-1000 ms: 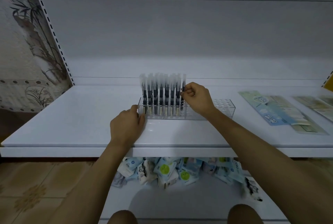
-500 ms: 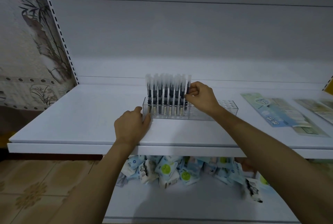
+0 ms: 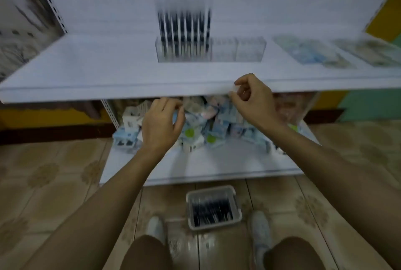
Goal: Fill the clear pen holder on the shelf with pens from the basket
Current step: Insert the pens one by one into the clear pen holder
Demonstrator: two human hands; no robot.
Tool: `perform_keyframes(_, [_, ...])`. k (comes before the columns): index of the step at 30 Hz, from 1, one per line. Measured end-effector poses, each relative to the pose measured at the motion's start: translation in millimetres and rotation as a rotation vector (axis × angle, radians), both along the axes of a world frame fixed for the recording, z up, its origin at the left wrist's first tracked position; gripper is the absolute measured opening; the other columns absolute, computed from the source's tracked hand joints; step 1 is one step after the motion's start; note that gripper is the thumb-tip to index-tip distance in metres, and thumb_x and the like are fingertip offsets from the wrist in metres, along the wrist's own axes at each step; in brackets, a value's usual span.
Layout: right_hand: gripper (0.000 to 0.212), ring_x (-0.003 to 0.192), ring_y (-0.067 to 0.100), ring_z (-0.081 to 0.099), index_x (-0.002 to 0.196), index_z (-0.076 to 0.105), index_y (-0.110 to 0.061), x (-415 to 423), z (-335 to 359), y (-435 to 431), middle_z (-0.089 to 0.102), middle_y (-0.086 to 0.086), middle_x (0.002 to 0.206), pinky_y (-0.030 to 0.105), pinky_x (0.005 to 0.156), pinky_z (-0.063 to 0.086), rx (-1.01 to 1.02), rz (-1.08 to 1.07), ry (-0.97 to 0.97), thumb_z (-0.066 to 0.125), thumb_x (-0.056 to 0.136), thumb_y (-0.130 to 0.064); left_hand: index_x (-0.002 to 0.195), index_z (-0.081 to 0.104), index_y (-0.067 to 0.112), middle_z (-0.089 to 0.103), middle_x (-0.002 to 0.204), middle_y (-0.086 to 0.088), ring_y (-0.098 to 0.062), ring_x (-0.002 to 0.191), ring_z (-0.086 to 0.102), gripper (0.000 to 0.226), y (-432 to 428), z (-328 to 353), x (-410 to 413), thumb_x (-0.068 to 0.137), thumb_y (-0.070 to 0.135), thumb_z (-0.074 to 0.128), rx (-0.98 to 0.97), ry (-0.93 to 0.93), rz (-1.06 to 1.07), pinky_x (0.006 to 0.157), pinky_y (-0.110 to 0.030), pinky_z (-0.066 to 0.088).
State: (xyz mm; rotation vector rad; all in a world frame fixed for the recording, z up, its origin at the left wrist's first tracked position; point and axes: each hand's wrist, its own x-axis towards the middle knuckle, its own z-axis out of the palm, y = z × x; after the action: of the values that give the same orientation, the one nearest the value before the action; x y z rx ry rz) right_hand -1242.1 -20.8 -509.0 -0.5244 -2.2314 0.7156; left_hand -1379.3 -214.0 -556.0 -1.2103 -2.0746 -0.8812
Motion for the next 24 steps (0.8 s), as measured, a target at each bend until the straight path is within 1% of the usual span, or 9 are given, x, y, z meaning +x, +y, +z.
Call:
perform_keyframes(2, [0.023, 0.073, 0.016, 0.054, 0.1, 0.057, -0.011, 25.3, -33.5, -17.4, 0.06, 0.002, 0.086, 0.035, 0.065, 0.048, 0.02, 0.003, -0.088, 0.065, 0.084, -0.025, 0.095, 0.064, 0.012, 0.062, 0.088, -0.001, -0.021, 0.08, 0.055, 0.022, -10.2, -28.6, 22.6, 0.094, 0.027, 0.049, -0.103, -0.077, -0.027, 0.055, -0.03, 0.042])
perform_keyframes(4, [0.023, 0.077, 0.018, 0.056, 0.101, 0.057, -0.01, 50.2, -69.5, -30.7, 0.061, 0.006, 0.09, 0.034, 0.067, 0.048, -0.017, 0.015, -0.191, 0.064, 0.086, -0.026, 0.1, 0.064, 0.013, 0.064, 0.089, 0.0, -0.022, 0.083, 0.057, 0.028, -21.5, -58.5, 41.6, 0.094, 0.033, 0.044, -0.213, -0.158, -0.061, 0.054, -0.033, 0.046])
perform_keyframes(7, [0.026, 0.084, 0.017, 0.056, 0.104, 0.058, -0.011, 83.6, -124.8, -42.9, 0.06, 0.003, 0.093, 0.033, 0.071, 0.048, -0.075, 0.014, -0.312, 0.066, 0.086, -0.027, 0.105, 0.063, 0.015, 0.065, 0.095, 0.0, -0.023, 0.09, 0.059, 0.022, -36.0, -99.7, 65.4, 0.093, 0.029, 0.052, -0.345, -0.257, -0.06, 0.058, -0.031, 0.046])
perform_keyframes(9, [0.024, 0.084, 0.017, 0.058, 0.102, 0.059, -0.012, 100.2, -159.8, -46.6, 0.061, 0.001, 0.092, 0.032, 0.07, 0.048, -0.11, -0.001, -0.363, 0.068, 0.084, -0.026, 0.108, 0.064, 0.016, 0.065, 0.098, -0.001, -0.023, 0.093, 0.059, 0.02, -43.7, -131.0, 75.9, 0.093, 0.026, 0.056, -0.425, -0.327, -0.033, 0.062, -0.032, 0.046])
perform_keyframes(13, [0.023, 0.087, 0.023, 0.061, 0.101, 0.061, -0.01, 120.6, -234.9, -48.3, 0.065, 0.008, 0.095, 0.037, 0.073, 0.051, -0.117, -0.017, -0.547, 0.068, 0.082, -0.022, 0.103, 0.061, 0.011, 0.064, 0.091, -0.007, -0.031, 0.086, 0.061, 0.028, -52.0, -197.0, 91.4, 0.091, 0.031, 0.044, -0.559, -0.491, -0.107, 0.064, -0.035, 0.049])
perform_keyframes(16, [0.027, 0.087, 0.023, 0.062, 0.108, 0.061, -0.016, 126.4, -293.4, -50.5, 0.067, 0.007, 0.099, 0.036, 0.073, 0.053, -0.068, 0.022, -0.775, 0.06, 0.085, -0.029, 0.118, 0.055, 0.016, 0.062, 0.108, -0.005, -0.026, 0.094, 0.061, 0.03, -49.9, -248.2, 99.2, 0.095, 0.033, 0.045, -0.866, -0.536, -0.074, 0.068, -0.031, 0.047])
perform_keyframes(18, [0.026, 0.089, 0.022, 0.061, 0.109, 0.061, -0.018, 120.2, -327.1, -47.2, 0.066, 0.006, 0.102, 0.034, 0.077, 0.051, 0.032, 0.125, -0.959, 0.057, 0.086, -0.03, 0.122, 0.053, 0.019, 0.06, 0.115, -0.003, -0.023, 0.102, 0.057, 0.033, -43.8, -282.0, 97.8, 0.096, 0.036, 0.044, -0.997, -0.572, -0.082, 0.075, -0.035, 0.052])
perform_keyframes(21, [0.03, 0.096, 0.024, 0.06, 0.115, 0.059, -0.016, 102.9, -371.1, -40.3, 0.066, 0.006, 0.106, 0.036, 0.084, 0.049, 0.07, 0.188, -1.079, 0.055, 0.089, -0.031, 0.118, 0.055, 0.015, 0.061, 0.111, -0.008, -0.025, 0.099, 0.057, 0.031, -28.6, -333.8, 90.8, 0.096, 0.034, 0.045, -1.056, -0.676, -0.084, 0.077, -0.037, 0.052])
perform_keyframes(24, [0.024, 0.091, 0.026, 0.061, 0.109, 0.058, -0.014, 89.4, -419.3, -35.8, 0.065, 0.008, 0.1, 0.034, 0.076, 0.049, 0.025, 0.157, -1.101, 0.053, 0.09, -0.028, 0.12, 0.057, 0.01, 0.063, 0.11, -0.012, -0.027, 0.096, 0.06, 0.033, -10.9, -382.8, 87.8, 0.096, 0.03, 0.048, -1.061, -0.798, -0.072, 0.075, -0.033, 0.049])
